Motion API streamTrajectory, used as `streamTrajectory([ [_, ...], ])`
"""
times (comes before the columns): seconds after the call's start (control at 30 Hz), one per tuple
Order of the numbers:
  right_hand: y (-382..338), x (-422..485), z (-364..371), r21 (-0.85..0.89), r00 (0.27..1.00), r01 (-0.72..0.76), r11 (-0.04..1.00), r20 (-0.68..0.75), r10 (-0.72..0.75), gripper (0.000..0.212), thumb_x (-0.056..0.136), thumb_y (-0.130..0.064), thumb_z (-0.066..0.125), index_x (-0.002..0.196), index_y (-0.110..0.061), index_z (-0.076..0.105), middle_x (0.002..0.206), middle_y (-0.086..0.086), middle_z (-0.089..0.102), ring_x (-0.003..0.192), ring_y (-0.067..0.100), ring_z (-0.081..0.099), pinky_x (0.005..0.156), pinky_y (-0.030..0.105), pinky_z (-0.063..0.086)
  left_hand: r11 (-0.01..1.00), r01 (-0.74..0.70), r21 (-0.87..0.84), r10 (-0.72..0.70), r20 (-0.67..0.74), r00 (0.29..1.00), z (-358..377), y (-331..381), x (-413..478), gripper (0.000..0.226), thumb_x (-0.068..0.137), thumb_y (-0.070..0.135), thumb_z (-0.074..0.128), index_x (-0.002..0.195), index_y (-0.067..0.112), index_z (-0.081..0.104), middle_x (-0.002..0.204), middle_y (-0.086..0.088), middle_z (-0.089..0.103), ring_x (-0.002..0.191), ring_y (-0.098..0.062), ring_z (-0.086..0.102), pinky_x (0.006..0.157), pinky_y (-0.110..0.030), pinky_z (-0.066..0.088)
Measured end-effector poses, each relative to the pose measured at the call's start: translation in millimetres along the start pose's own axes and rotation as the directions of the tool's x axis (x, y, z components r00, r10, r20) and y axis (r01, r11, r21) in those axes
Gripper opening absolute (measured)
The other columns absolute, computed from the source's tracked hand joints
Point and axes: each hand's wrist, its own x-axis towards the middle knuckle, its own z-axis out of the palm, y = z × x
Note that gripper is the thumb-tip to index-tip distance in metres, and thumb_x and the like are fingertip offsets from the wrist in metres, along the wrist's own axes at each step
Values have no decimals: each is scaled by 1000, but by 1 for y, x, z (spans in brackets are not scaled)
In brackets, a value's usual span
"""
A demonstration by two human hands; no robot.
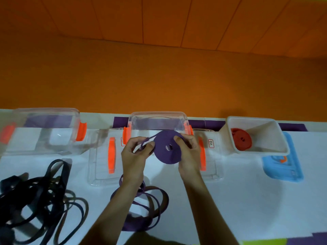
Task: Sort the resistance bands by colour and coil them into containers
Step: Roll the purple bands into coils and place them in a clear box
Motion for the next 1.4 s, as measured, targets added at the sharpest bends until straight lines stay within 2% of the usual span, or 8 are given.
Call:
streamTrajectory([
  [0.2,10,27,12,128,990,-65,990,-114,80,28,92,-3,77,91,-31,74,115,12,76,112,40,71,93,59,59,998,60,-6,-60,-111,992,35,-11,21,29,85,9,87,109,20,76,103,6,78,107,-27,74,73,-26,63],
  [0.43,31,68,18,140,984,-90,986,-138,110,17,92,-4,78,101,-16,71,105,1,76,109,35,72,83,43,63,933,334,-133,-346,-80,935,46,-16,55,31,90,6,82,114,23,76,102,-5,83,92,-21,81,68,-31,65],
  [0.6,50,97,13,-282,979,-194,940,9,204,7,94,-11,77,99,-10,72,99,10,78,100,30,74,91,54,63,938,330,-107,-347,-286,893,45,-36,91,31,86,-2,84,114,8,77,108,-13,80,96,-27,79,65,-31,66],
  [0.77,52,126,19,-731,927,-92,676,186,327,20,97,-14,68,106,4,67,99,19,76,96,34,75,89,52,63,909,324,262,-193,-426,884,43,-62,129,24,83,11,90,105,4,82,98,-8,79,101,-30,76,100,-43,60],
  [0.9,54,144,23,-817,895,-49,574,220,389,40,103,-13,65,137,-2,47,123,18,67,107,35,72,81,36,62,864,330,379,-158,-419,894,48,-74,148,24,82,14,91,103,6,83,101,-9,81,99,-26,74,99,-35,58],
  [1.0,60,152,24,-877,848,-6,480,250,468,21,104,-7,60,122,-5,51,120,20,69,101,36,75,81,41,66,747,366,555,-147,-398,905,48,-86,156,29,87,29,87,102,5,82,104,-10,81,103,-28,75,85,-25,51],
  [1.1,71,157,25,-924,821,21,381,233,521,21,106,-5,55,126,-3,51,120,20,68,101,34,75,84,44,66,650,397,648,-151,-401,903,48,-99,160,34,89,37,85,106,8,82,109,-10,81,106,-28,75,90,-30,54],
  [1.4,92,175,29,-926,814,6,378,224,536,38,103,-1,62,137,-3,46,128,22,68,108,38,74,91,43,64,539,348,767,-130,-333,934,51,-117,184,35,97,41,74,118,14,80,119,-6,79,116,-27,71,104,-32,50],
])
